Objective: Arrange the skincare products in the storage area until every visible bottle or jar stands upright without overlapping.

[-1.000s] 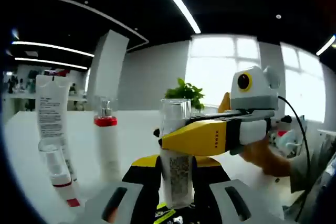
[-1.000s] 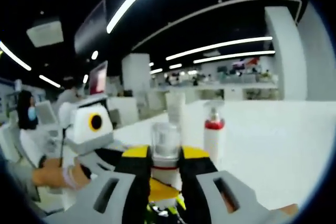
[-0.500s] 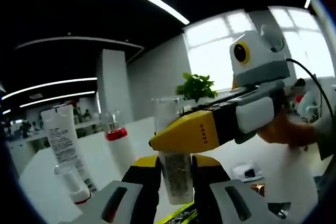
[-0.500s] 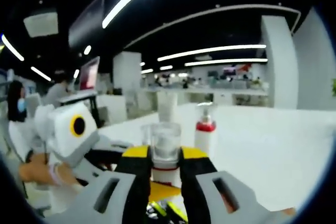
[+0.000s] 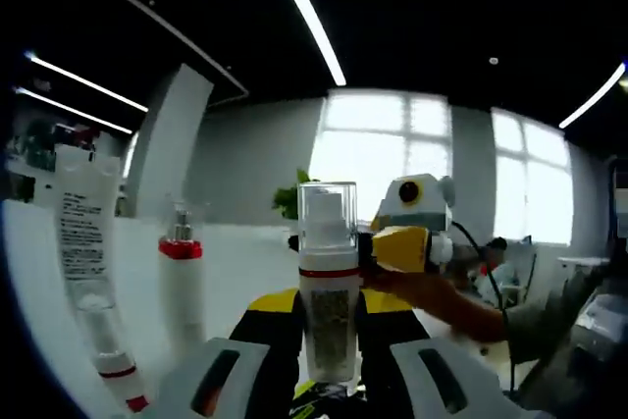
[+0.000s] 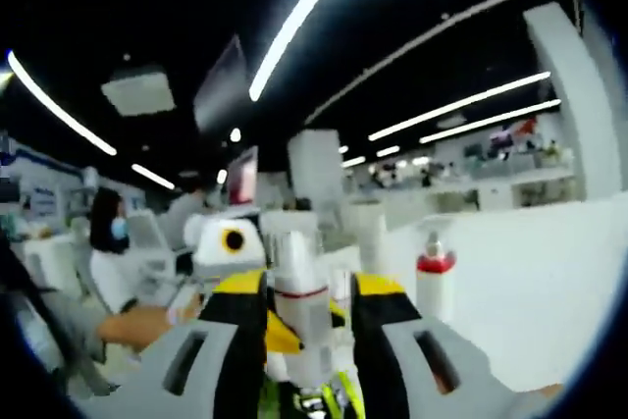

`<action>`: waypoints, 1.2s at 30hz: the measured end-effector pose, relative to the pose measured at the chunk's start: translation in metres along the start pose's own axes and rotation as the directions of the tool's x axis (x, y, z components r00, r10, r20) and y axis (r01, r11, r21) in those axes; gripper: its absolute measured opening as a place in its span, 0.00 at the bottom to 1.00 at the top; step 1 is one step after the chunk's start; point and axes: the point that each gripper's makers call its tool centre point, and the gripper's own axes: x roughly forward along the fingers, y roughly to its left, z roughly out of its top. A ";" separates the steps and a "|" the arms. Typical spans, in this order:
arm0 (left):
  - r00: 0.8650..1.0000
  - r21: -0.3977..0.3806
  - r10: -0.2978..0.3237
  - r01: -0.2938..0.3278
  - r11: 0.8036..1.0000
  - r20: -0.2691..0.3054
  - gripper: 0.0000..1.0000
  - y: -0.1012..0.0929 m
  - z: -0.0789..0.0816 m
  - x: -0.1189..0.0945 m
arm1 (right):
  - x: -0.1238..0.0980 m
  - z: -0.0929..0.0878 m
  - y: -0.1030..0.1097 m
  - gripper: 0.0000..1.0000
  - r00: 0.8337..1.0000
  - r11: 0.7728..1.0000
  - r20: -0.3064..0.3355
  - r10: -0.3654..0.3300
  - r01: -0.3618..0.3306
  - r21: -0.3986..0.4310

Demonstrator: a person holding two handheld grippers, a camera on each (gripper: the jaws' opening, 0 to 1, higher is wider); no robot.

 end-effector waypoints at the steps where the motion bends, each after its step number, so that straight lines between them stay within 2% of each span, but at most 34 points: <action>1: 1.000 0.008 -0.005 0.005 1.000 -0.002 0.21 -0.001 0.000 -0.001 | -0.003 0.001 0.003 0.44 0.999 0.999 0.001 0.037 -0.037 -0.005; 2: 1.000 0.015 -0.016 0.016 1.000 -0.005 0.21 -0.002 -0.001 -0.002 | -0.005 0.006 0.007 0.49 0.996 0.996 0.035 0.086 -0.085 -0.032; 3: 0.999 0.025 -0.044 0.044 0.999 -0.014 0.21 -0.004 -0.002 -0.003 | -0.007 0.006 0.010 0.49 0.993 0.992 0.038 0.116 -0.113 -0.057; 5: 0.996 0.027 -0.086 0.087 0.996 -0.038 0.21 -0.008 -0.006 -0.004 | -0.014 -0.009 0.020 0.45 0.982 0.971 -0.021 0.186 -0.188 -0.148; 6: 0.992 0.034 -0.112 0.114 0.993 -0.055 0.21 -0.011 -0.009 -0.005 | -0.016 -0.019 0.022 0.43 0.978 0.964 -0.056 0.202 -0.209 -0.165; 7: 0.992 0.037 -0.116 0.119 0.992 -0.058 0.21 -0.012 -0.009 -0.006 | -0.017 -0.027 0.023 0.44 0.973 0.962 -0.082 0.215 -0.226 -0.155; 9: 0.989 0.048 -0.136 0.139 0.989 -0.066 0.21 -0.013 -0.010 -0.007 | -0.018 -0.043 0.027 0.52 0.955 0.955 -0.133 0.266 -0.280 -0.101; 11: 0.988 0.048 -0.143 0.146 0.988 -0.063 0.21 -0.013 -0.009 -0.008 | -0.015 -0.053 0.026 0.60 0.947 0.955 -0.161 0.280 -0.292 -0.057; 13: 0.986 0.043 -0.157 0.159 0.986 -0.055 0.21 -0.016 -0.007 -0.009 | -0.011 -0.063 0.024 0.55 0.944 0.960 -0.196 0.266 -0.279 -0.039; 14: 0.985 0.043 -0.163 0.165 0.985 -0.052 0.21 -0.018 -0.006 -0.009 | -0.009 -0.070 0.024 0.48 0.942 0.962 -0.220 0.252 -0.269 -0.048; 16: 0.983 0.048 -0.176 0.179 0.983 -0.054 0.21 -0.021 -0.006 -0.009 | -0.007 -0.078 0.024 0.41 0.939 0.962 -0.256 0.228 -0.258 -0.088; 18: 0.979 0.054 -0.191 0.195 0.979 -0.064 0.21 -0.023 -0.006 -0.009 | -0.005 -0.077 0.027 0.40 0.938 0.962 -0.256 0.232 -0.260 -0.080; 20: 0.976 0.056 -0.206 0.210 0.976 -0.074 0.21 -0.027 -0.008 -0.009 | -0.004 -0.071 0.035 0.37 0.939 0.957 -0.210 0.271 -0.286 -0.046; 24: 0.971 0.036 -0.222 0.226 0.973 -0.090 0.22 -0.028 -0.011 -0.008 | -0.005 -0.069 0.032 0.21 0.949 0.961 -0.189 0.253 -0.268 -0.062; 28: 0.969 0.034 -0.224 0.228 0.973 -0.105 0.22 -0.027 -0.016 -0.007 | -0.004 -0.075 0.029 0.20 0.943 0.962 -0.220 0.251 -0.269 -0.053; 30: 0.974 0.091 -0.192 0.203 0.975 -0.118 0.22 -0.021 -0.019 -0.006 | -0.002 -0.079 0.022 0.20 0.945 0.969 -0.242 0.221 -0.241 -0.058; 32: 0.987 0.151 -0.140 0.151 0.977 -0.080 0.24 -0.015 -0.013 -0.004 | 0.000 -0.081 0.016 0.19 0.948 0.974 -0.244 0.203 -0.222 -0.053; 36: 0.998 0.158 -0.056 0.051 0.986 0.028 0.36 0.002 0.007 -0.008 | 0.004 -0.081 0.009 0.19 0.954 0.977 -0.215 0.208 -0.215 -0.011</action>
